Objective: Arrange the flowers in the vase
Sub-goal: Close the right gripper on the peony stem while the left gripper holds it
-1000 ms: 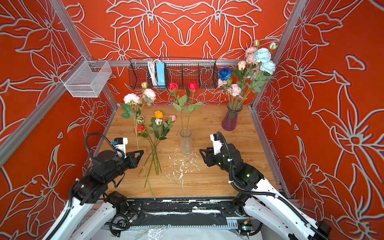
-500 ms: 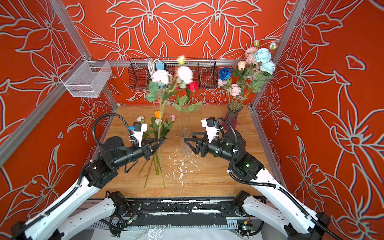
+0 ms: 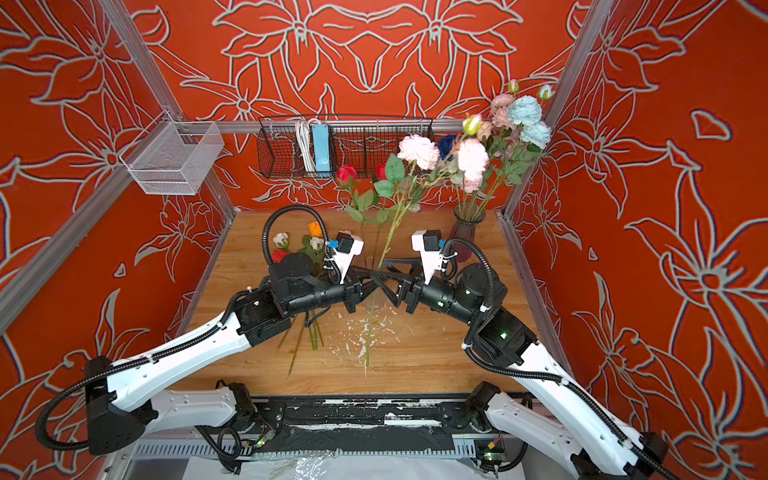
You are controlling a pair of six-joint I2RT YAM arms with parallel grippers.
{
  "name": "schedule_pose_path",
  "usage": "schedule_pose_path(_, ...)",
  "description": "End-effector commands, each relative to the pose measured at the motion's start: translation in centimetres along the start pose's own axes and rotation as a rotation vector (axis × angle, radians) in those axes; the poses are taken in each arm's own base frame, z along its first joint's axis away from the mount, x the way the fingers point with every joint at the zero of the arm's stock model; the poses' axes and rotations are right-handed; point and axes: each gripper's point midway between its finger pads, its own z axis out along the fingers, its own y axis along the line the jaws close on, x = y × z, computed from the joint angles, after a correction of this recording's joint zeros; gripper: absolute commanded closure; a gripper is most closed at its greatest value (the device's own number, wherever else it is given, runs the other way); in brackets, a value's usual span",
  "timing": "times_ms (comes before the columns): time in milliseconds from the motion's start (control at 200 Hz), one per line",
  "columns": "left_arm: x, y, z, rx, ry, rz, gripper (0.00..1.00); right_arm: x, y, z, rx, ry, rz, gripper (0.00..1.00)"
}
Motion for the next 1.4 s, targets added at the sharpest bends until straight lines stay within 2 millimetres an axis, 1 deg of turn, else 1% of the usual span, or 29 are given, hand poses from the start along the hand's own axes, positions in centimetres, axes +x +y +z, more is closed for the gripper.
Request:
schedule_pose_path(0,-2.9,-1.8,-0.1,0.041,-0.101,0.043,1.00,-1.4,-0.8,0.1,0.056,-0.062,-0.005,0.45)
schedule_pose_path(50,-2.7,-1.9,0.0,0.044,-0.099,0.043,1.00,-1.4,-1.3,0.1,0.084,-0.067,0.000,0.47)
schedule_pose_path(110,-2.6,-2.0,0.1,0.041,-0.094,0.044,1.00,-1.3,-1.8,0.1,0.107,-0.069,0.004,0.53)
schedule_pose_path(195,-2.3,-1.9,0.0,0.030,-0.096,0.052,1.00,-1.0,-2.1,0.0,0.117,-0.065,0.001,0.59)
schedule_pose_path(255,-2.2,-1.8,-0.1,0.020,-0.093,0.054,1.00,-1.1,-2.3,-0.2,0.136,-0.065,0.008,0.62)
schedule_pose_path(320,-2.4,-1.9,-0.3,0.022,-0.103,0.063,1.00,-1.3,-2.4,-0.4,0.147,-0.078,0.006,0.63)
schedule_pose_path(365,-2.5,-2.0,-0.3,0.028,-0.108,0.067,1.00,-1.5,-2.5,-0.4,0.157,-0.086,0.004,0.71)
schedule_pose_path(445,-2.5,-2.3,-0.1,0.042,-0.105,0.071,1.00,-1.5,-2.6,-0.2,0.161,-0.075,-0.001,0.77)
schedule_pose_path(630,-2.1,-2.2,0.0,0.040,-0.096,0.080,1.00,-1.1,-2.6,0.5,0.141,-0.061,0.008,0.79)
schedule_pose_path(701,-2.0,-2.1,0.0,0.037,-0.090,0.083,1.00,-1.1,-2.7,0.8,0.139,-0.060,0.010,0.75)
schedule_pose_path(741,-2.0,-2.2,-0.1,0.040,-0.090,0.087,1.00,-1.2,-2.7,0.9,0.139,-0.057,0.013,0.75)
schedule_pose_path(811,-2.0,-2.2,-0.2,0.038,-0.095,0.089,1.00,-1.1,-2.6,1.3,0.125,-0.052,0.020,0.80)
schedule_pose_path(861,-1.9,-2.1,-0.2,0.034,-0.094,0.091,1.00,-1.1,-2.5,1.5,0.115,-0.050,0.024,0.93)
schedule_pose_path(906,-1.8,-2.0,-0.3,0.031,-0.093,0.095,1.00,-1.0,-2.4,1.6,0.108,-0.042,0.023,0.99)
schedule_pose_path(931,-1.8,-1.9,-0.3,0.027,-0.093,0.100,1.00,-0.9,-2.4,1.7,0.106,-0.040,0.023,1.00)
schedule_pose_path(1101,-1.5,-1.1,-0.7,-0.014,-0.101,0.111,1.00,-0.5,-2.7,1.9,0.102,-0.046,0.042,1.00)
schedule_pose_path(1176,-1.3,-1.0,-0.9,-0.025,-0.094,0.121,0.79,-0.6,-2.9,1.8,0.117,-0.048,0.030,1.00)
schedule_pose_path(1226,-1.3,-0.7,-1.2,-0.044,-0.090,0.126,0.55,-0.9,-2.9,1.6,0.128,-0.054,0.021,1.00)
schedule_pose_path(1256,-1.2,-0.5,-1.5,-0.059,-0.085,0.127,0.45,-1.2,-2.9,1.5,0.135,-0.060,0.015,1.00)
schedule_pose_path(1341,-0.9,0.2,-2.7,-0.116,-0.071,0.147,0.32,-1.9,-2.7,1.2,0.149,-0.070,-0.003,1.00)
schedule_pose_path(1396,-0.8,1.1,-4.0,-0.179,-0.077,0.149,0.29,-2.5,-2.6,0.9,0.159,-0.080,-0.017,1.00)
